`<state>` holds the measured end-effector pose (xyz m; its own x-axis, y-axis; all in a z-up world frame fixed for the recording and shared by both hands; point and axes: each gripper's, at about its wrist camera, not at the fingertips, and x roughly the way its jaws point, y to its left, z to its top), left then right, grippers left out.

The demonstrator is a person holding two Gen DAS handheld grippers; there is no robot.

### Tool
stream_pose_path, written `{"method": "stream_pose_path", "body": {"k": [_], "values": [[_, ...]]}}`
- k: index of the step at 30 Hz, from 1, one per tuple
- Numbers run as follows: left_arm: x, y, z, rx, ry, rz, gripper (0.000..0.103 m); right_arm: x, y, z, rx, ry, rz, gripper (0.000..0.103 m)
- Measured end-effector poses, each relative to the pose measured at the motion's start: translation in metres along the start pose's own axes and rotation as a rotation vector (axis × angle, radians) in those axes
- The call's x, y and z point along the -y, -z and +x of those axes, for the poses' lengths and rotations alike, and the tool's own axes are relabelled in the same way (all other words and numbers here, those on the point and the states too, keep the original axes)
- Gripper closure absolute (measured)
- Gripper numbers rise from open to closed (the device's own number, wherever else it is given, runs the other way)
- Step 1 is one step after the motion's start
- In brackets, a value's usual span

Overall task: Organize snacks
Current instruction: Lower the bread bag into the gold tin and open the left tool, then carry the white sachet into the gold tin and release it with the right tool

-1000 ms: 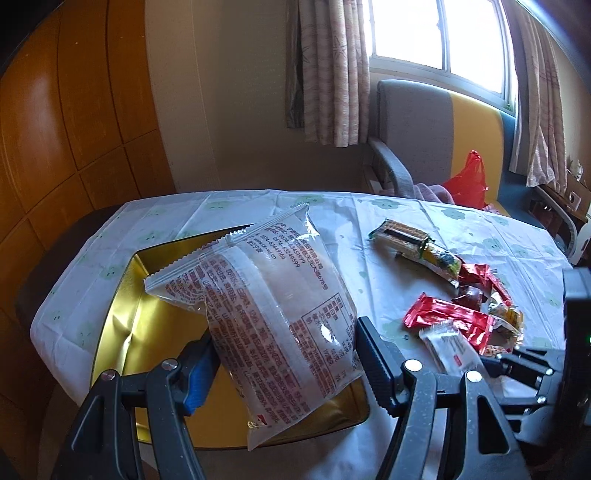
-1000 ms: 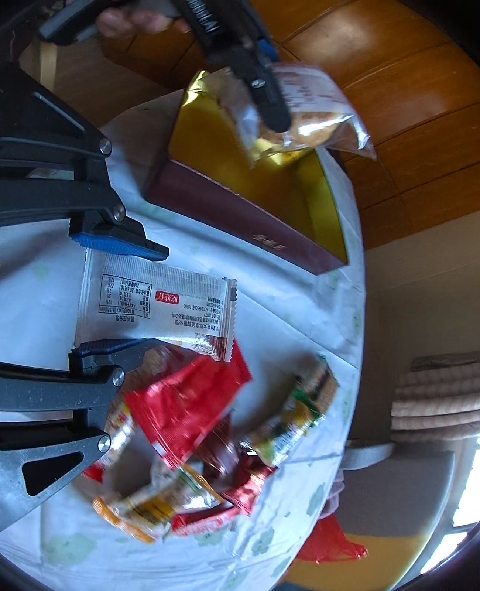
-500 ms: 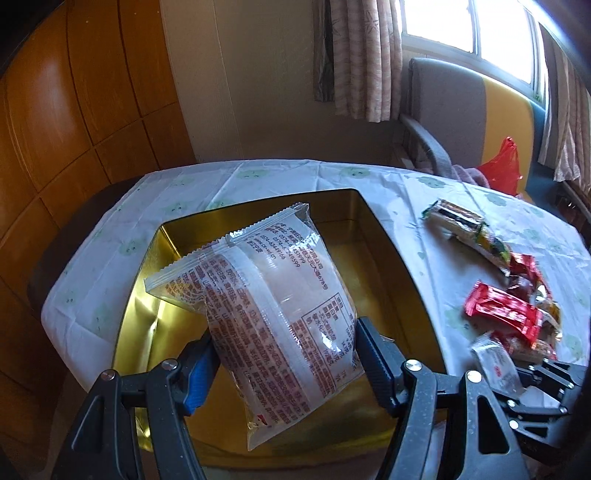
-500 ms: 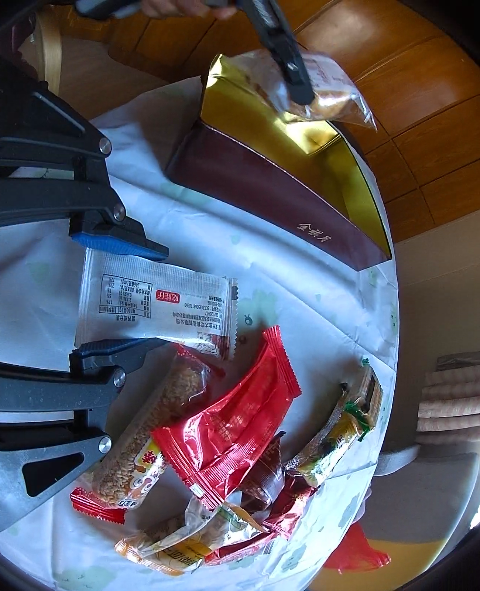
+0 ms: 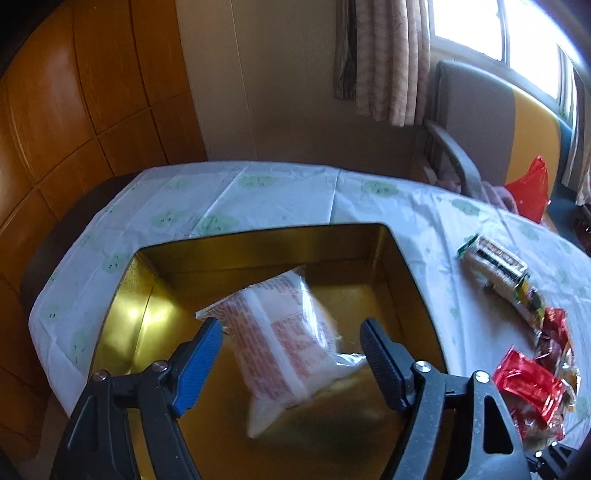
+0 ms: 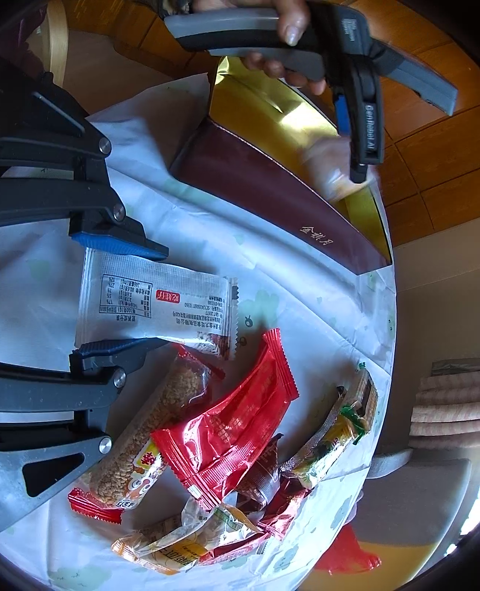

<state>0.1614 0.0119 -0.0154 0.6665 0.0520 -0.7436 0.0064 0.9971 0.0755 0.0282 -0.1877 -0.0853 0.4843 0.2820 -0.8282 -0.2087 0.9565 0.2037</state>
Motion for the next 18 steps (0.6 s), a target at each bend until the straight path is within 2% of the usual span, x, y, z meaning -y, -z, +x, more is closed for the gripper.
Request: {"method": "stream_pose_path", "body": {"k": [3, 9, 18], "values": [[0.002, 0.002, -0.021, 0.055, -0.014, 0.001, 0.022, -0.001, 0.000, 0.000, 0.006, 0.005, -0.004, 0.063], [0.000, 0.011, -0.063, 0.118, -0.048, 0.002, 0.022, -0.002, 0.001, 0.000, 0.016, 0.011, -0.006, 0.063], [-0.008, 0.028, -0.101, 0.154, -0.056, -0.015, 0.022, -0.003, 0.004, -0.001, 0.029, 0.026, -0.006, 0.063]]}}
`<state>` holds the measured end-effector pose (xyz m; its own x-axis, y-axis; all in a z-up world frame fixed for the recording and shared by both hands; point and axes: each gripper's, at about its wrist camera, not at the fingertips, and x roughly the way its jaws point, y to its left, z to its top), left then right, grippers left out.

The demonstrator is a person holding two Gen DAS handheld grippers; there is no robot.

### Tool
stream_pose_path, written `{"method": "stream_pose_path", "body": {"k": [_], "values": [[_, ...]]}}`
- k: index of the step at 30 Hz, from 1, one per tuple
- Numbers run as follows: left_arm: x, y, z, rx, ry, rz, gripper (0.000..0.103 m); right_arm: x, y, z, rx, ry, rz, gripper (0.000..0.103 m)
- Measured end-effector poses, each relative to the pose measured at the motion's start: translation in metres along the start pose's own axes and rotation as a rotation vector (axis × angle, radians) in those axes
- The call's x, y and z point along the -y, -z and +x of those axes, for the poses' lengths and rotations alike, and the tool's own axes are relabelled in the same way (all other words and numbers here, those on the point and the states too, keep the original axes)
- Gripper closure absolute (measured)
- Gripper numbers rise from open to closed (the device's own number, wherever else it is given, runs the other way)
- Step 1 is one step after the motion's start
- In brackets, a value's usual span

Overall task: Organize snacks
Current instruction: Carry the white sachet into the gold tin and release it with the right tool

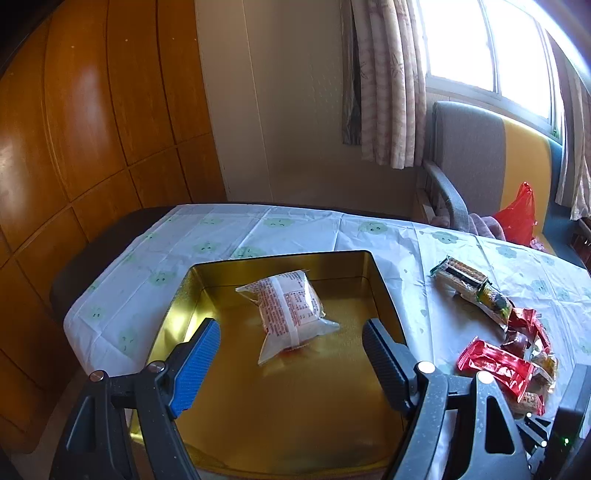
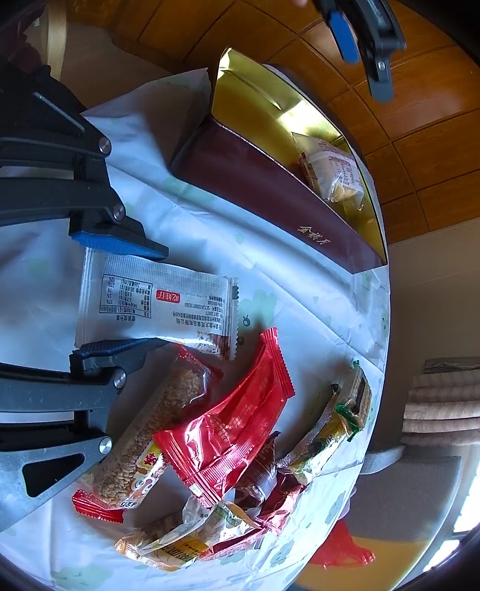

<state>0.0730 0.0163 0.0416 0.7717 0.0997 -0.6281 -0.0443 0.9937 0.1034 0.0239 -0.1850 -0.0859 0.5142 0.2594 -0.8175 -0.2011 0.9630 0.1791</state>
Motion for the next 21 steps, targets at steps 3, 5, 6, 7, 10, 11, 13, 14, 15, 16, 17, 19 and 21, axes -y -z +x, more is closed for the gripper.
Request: {"method": "stream_pose_path", "body": {"k": [3, 5, 6, 7, 10, 11, 13, 14, 15, 16, 17, 19, 21], "values": [[-0.003, 0.003, -0.008, 0.005, -0.002, -0.002, 0.022, -0.001, 0.000, 0.000, 0.001, 0.008, -0.003, 0.063], [-0.005, 0.004, -0.012, 0.012, -0.004, -0.005, 0.022, -0.001, 0.000, 0.001, 0.000, 0.013, -0.004, 0.063], [-0.006, 0.005, -0.014, 0.014, -0.007, -0.005, 0.022, -0.002, 0.000, 0.000, 0.000, 0.015, -0.002, 0.063], [-0.007, 0.006, -0.015, 0.014, -0.008, -0.005, 0.022, -0.002, 0.000, 0.000, 0.000, 0.017, -0.002, 0.063], [-0.009, 0.008, -0.019, 0.019, -0.009, -0.004, 0.022, -0.003, -0.001, 0.001, -0.001, 0.026, -0.003, 0.063], [-0.010, 0.009, -0.019, 0.019, -0.008, -0.005, 0.022, -0.004, -0.001, 0.001, -0.001, 0.029, -0.004, 0.064], [-0.013, 0.010, -0.020, 0.016, -0.009, -0.008, 0.022, -0.004, -0.001, 0.001, 0.001, 0.034, -0.003, 0.064], [-0.014, 0.010, -0.020, 0.015, -0.010, -0.010, 0.022, -0.004, -0.001, 0.000, 0.002, 0.037, -0.001, 0.064], [-0.015, 0.011, -0.020, 0.013, -0.011, -0.011, 0.022, -0.004, -0.001, 0.000, 0.002, 0.037, 0.002, 0.064], [-0.016, 0.012, -0.020, 0.010, -0.013, -0.012, 0.022, -0.004, -0.002, -0.001, 0.002, 0.036, 0.008, 0.065], [-0.017, 0.013, -0.020, 0.008, -0.014, -0.013, 0.022, -0.003, -0.003, -0.002, 0.002, 0.032, 0.016, 0.065], [-0.020, 0.014, -0.020, 0.006, -0.019, -0.017, 0.022, -0.002, -0.005, -0.006, 0.010, 0.030, 0.024, 0.065], [-0.024, 0.017, -0.019, 0.003, -0.024, -0.025, 0.022, -0.003, -0.009, -0.013, 0.029, 0.031, 0.027, 0.065]]}}
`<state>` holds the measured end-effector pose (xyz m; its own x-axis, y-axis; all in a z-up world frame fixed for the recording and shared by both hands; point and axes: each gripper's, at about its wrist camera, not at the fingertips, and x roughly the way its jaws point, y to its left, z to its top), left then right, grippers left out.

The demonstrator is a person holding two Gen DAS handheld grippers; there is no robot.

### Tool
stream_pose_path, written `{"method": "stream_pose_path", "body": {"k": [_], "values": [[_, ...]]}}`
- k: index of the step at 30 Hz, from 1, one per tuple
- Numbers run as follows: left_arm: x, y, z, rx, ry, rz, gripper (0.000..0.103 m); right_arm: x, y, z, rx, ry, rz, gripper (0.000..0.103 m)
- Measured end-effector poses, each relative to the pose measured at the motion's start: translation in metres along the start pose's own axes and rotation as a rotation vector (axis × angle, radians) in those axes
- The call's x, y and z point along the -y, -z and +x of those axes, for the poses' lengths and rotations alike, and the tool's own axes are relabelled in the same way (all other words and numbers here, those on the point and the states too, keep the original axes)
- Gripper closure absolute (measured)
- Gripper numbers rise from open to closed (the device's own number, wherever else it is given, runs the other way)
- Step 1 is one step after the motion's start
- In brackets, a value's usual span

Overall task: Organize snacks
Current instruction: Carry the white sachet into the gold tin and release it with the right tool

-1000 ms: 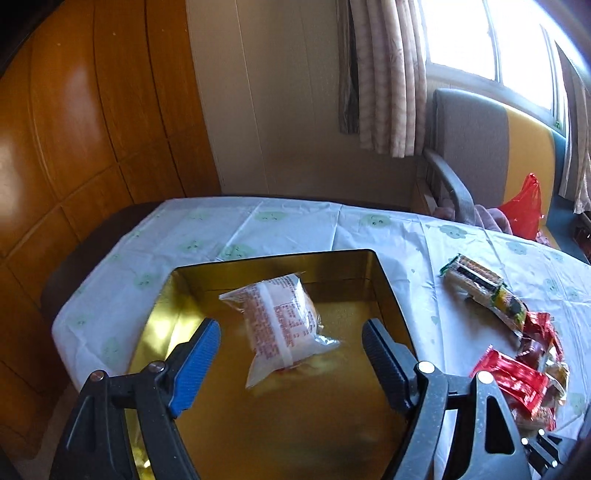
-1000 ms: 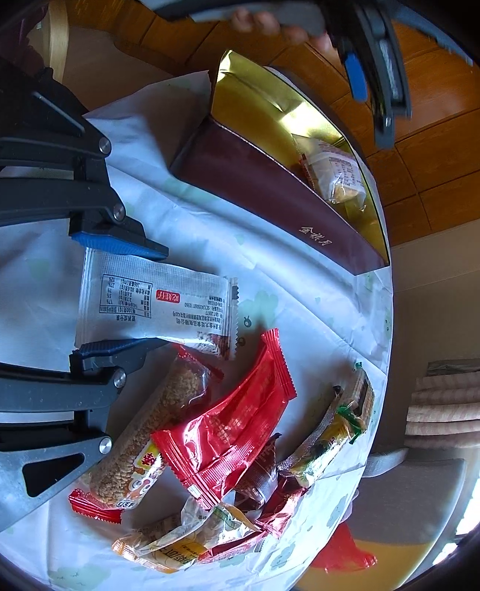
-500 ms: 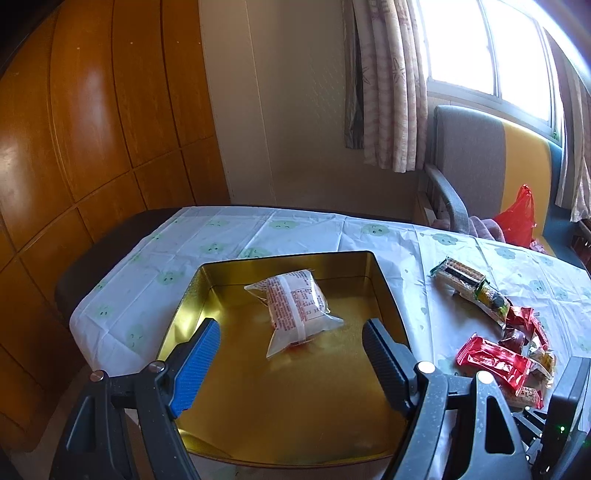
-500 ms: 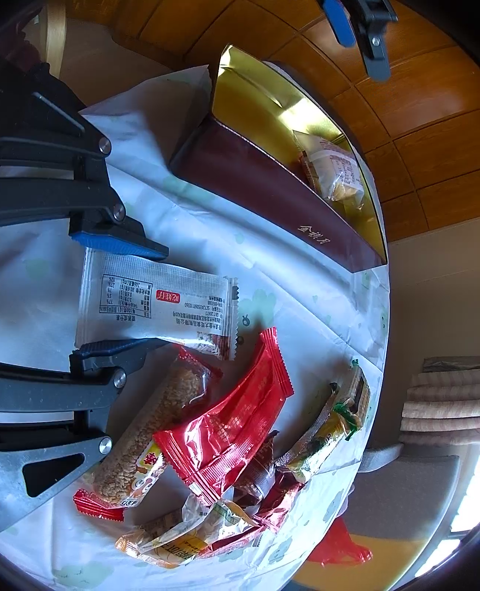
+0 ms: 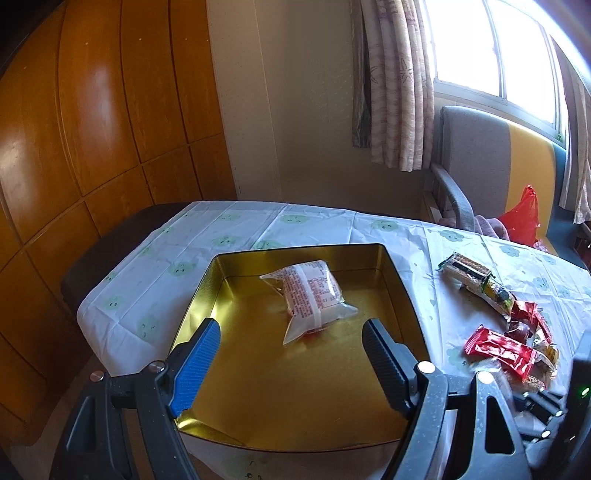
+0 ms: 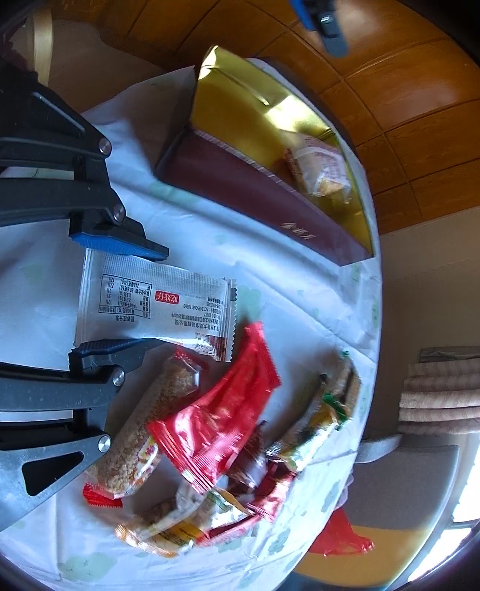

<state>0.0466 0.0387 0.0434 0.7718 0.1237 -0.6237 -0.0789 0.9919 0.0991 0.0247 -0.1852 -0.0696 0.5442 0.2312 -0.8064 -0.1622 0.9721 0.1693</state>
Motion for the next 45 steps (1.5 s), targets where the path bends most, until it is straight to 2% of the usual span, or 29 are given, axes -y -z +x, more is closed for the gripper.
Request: {"method": "stream_pose_path", "body": {"k": [5, 9, 15, 19, 20, 23, 26, 30, 45], "values": [[-0.019, 0.007, 0.003, -0.017, -0.023, -0.043, 0.022, -0.012, -0.023, -0.020, 0.059, -0.011, -0.016, 0.065], [-0.047, 0.014, 0.008, -0.040, -0.071, -0.104, 0.022, -0.039, -0.046, -0.030, 0.098, -0.022, -0.073, 0.065], [-0.084, 0.024, 0.014, -0.067, -0.144, -0.175, 0.022, -0.090, -0.074, -0.021, 0.117, -0.060, -0.140, 0.065], [-0.097, 0.028, 0.018, -0.073, -0.161, -0.203, 0.022, -0.118, -0.080, -0.003, 0.103, -0.055, -0.180, 0.063], [-0.098, 0.028, 0.019, -0.074, -0.162, -0.208, 0.022, -0.124, -0.078, 0.000, 0.099, -0.057, -0.190, 0.061], [-0.101, 0.031, 0.022, -0.081, -0.161, -0.211, 0.022, -0.136, -0.079, 0.007, 0.108, -0.028, -0.200, 0.044], [-0.100, 0.033, 0.026, -0.091, -0.160, -0.210, 0.022, -0.141, -0.080, 0.001, 0.152, -0.011, -0.221, 0.039], [-0.099, 0.034, 0.028, -0.098, -0.158, -0.214, 0.022, -0.144, -0.080, -0.009, 0.192, 0.006, -0.230, 0.039], [-0.084, 0.034, 0.023, -0.101, -0.140, -0.182, 0.022, -0.141, -0.079, -0.035, 0.249, 0.033, -0.215, 0.037]]}}
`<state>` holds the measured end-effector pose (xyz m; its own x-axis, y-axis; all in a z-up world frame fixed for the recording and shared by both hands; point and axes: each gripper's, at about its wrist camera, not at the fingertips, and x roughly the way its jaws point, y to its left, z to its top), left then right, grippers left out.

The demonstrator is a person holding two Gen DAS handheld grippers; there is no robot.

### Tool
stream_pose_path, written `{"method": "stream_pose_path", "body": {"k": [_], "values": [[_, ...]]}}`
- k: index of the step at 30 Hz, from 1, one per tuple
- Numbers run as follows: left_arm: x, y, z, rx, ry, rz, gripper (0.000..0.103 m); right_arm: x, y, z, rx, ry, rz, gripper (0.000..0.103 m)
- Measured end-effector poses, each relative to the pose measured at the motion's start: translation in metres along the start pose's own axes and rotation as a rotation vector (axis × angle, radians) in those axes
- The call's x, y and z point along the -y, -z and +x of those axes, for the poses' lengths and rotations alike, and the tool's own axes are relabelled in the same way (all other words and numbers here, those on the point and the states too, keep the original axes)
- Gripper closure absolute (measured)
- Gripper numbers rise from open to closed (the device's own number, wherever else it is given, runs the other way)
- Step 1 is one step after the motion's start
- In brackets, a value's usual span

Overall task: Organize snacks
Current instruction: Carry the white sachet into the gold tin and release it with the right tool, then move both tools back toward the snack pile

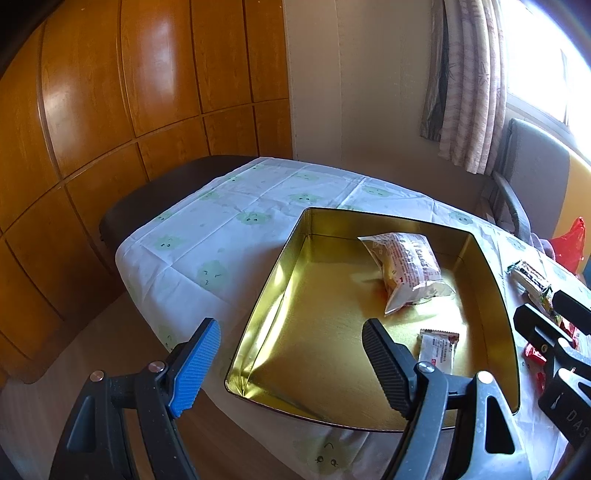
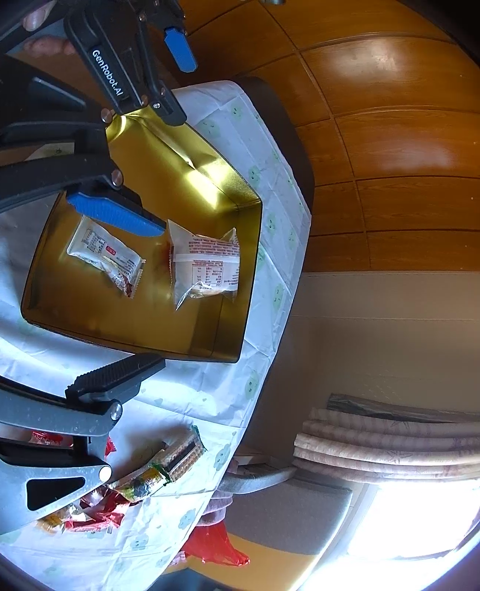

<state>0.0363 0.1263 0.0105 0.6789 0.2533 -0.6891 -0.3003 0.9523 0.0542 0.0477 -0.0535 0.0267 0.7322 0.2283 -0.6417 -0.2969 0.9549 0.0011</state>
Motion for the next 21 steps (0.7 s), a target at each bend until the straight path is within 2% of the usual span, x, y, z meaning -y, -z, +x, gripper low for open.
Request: {"method": "stream_pose_path", "body": {"k": [11, 21], "values": [[0.011, 0.002, -0.006, 0.003, 0.018, 0.030, 0.022, 0.008, 0.004, -0.008, 0.012, 0.014, 0.012, 0.034], [0.036, 0.007, -0.016, 0.016, 0.073, 0.113, 0.022, 0.026, 0.013, -0.012, 0.006, 0.054, 0.040, 0.032]]}}
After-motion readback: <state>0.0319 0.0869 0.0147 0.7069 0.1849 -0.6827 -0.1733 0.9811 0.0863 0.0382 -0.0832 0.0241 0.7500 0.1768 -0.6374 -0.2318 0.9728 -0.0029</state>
